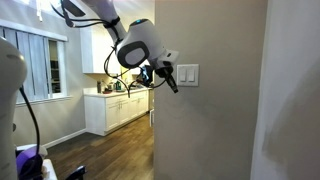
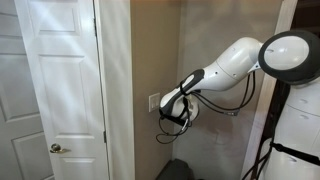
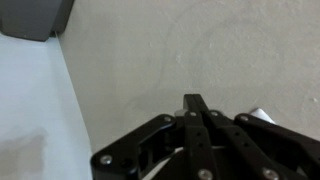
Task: Turn on the lights
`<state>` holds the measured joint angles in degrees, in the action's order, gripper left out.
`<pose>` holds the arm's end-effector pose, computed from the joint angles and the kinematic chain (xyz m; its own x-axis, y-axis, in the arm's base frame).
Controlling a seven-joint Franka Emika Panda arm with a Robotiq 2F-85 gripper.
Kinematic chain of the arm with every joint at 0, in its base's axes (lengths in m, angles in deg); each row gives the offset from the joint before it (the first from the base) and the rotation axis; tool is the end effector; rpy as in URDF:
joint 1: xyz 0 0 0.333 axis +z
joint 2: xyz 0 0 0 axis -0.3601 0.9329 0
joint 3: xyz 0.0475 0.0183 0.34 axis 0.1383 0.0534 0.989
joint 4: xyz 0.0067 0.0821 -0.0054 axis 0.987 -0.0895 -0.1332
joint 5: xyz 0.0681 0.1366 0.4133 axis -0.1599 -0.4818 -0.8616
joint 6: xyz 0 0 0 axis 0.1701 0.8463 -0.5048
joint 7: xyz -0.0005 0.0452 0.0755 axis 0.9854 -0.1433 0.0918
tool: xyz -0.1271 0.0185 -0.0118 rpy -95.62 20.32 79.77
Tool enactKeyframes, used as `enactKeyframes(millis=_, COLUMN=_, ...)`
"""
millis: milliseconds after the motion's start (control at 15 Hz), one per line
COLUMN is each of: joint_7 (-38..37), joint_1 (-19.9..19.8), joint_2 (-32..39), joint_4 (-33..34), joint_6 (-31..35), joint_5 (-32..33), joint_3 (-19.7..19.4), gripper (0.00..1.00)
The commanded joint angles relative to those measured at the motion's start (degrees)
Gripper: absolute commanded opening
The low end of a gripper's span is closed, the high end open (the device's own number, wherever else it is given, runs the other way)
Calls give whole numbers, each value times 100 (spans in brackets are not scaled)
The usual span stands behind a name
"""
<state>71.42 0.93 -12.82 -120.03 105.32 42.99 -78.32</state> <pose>0.5301 0.0095 0.3472 0.5719 -0.6592 0.4883 -0.4620 -0.7507 -0.4723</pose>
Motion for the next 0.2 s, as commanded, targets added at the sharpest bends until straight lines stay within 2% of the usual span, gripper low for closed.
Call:
enactKeyframes(millis=0, joint_7=-60, joint_1=-124, joint_2=-355, joint_4=-448, joint_6=78, joint_5=90, joint_3=157, gripper=0)
enactKeyframes(millis=133, joint_7=-66, joint_1=-149, joint_2=-404, joint_4=-537, joint_6=39, joint_5=85, joint_3=206, gripper=0)
